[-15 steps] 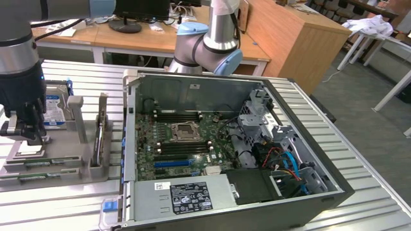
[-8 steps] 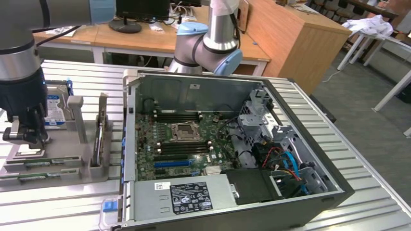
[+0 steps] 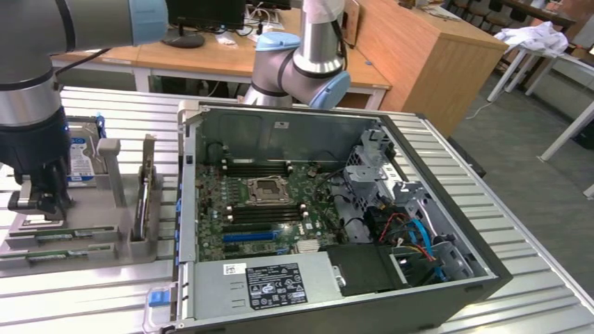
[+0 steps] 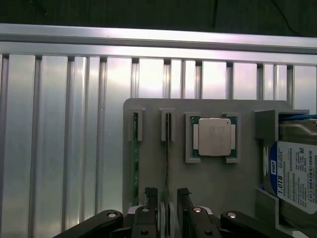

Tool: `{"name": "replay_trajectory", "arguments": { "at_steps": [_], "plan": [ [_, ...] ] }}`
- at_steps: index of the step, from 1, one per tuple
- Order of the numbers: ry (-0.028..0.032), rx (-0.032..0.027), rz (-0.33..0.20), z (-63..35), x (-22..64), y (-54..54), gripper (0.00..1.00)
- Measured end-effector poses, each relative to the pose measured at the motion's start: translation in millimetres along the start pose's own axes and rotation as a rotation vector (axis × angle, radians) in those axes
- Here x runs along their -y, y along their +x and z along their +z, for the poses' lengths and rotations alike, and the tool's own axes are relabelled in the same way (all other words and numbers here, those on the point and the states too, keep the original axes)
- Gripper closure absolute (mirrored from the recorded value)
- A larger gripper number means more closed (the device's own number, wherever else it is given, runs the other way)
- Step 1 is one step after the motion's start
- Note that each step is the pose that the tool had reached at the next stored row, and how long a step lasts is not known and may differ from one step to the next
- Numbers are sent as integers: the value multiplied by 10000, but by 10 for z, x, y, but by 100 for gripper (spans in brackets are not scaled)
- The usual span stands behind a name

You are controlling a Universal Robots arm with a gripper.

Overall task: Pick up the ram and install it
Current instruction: 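Pick up the ram and move it above insertion slot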

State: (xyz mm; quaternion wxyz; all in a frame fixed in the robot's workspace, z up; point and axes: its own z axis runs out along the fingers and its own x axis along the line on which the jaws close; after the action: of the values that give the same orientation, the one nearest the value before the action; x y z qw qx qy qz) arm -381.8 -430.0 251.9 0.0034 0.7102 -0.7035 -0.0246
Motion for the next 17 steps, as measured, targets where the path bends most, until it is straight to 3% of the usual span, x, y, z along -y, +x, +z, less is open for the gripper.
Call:
{"name": "replay_trajectory", "arguments": {
  "at_steps": [17],
  "plan": [
    [-1, -1, 0, 190, 7, 6, 70]
  ]
}}
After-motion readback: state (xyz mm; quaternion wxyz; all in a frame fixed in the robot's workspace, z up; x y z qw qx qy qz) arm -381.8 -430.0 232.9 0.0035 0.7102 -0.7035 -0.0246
